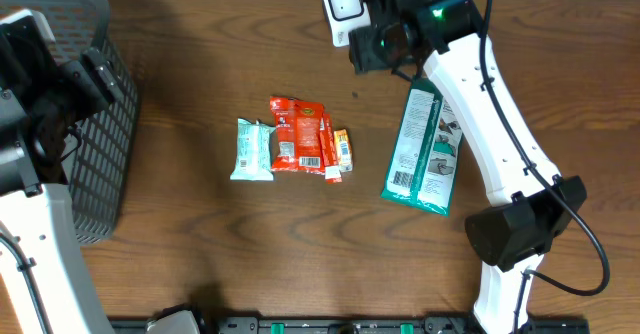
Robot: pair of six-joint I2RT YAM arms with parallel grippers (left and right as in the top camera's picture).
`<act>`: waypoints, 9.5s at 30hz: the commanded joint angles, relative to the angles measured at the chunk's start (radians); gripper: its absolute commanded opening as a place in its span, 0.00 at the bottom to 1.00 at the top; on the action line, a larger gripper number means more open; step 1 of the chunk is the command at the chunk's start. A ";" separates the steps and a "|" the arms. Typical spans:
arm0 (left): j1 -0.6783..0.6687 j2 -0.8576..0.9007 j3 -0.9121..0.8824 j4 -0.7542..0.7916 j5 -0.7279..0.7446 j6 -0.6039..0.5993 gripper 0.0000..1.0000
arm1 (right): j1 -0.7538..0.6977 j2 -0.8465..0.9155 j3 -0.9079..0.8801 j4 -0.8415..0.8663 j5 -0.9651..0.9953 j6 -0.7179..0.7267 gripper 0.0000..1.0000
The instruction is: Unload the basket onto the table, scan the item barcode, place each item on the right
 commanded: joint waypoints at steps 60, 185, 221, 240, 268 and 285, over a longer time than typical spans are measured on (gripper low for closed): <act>0.002 0.005 0.013 -0.003 0.005 0.013 0.87 | -0.089 0.521 -0.017 1.381 0.031 -0.216 0.01; 0.002 0.005 0.013 -0.003 0.005 0.013 0.87 | -0.340 -0.061 -0.485 -0.067 -0.304 -0.106 0.83; -0.025 0.019 -0.007 0.014 0.388 -0.028 0.87 | -0.479 -0.120 -0.575 0.026 -0.185 -0.120 0.61; -0.624 0.322 -0.076 0.085 0.439 -0.021 0.39 | -0.521 -0.120 -0.603 0.026 -0.221 -0.158 0.68; -1.057 0.783 -0.076 0.478 0.119 -0.265 0.22 | -0.647 -0.076 -0.652 0.066 -0.422 -0.261 0.78; -1.065 0.859 -0.084 0.473 0.116 -0.264 0.22 | -0.626 -0.075 -0.958 0.309 -0.496 -0.196 0.73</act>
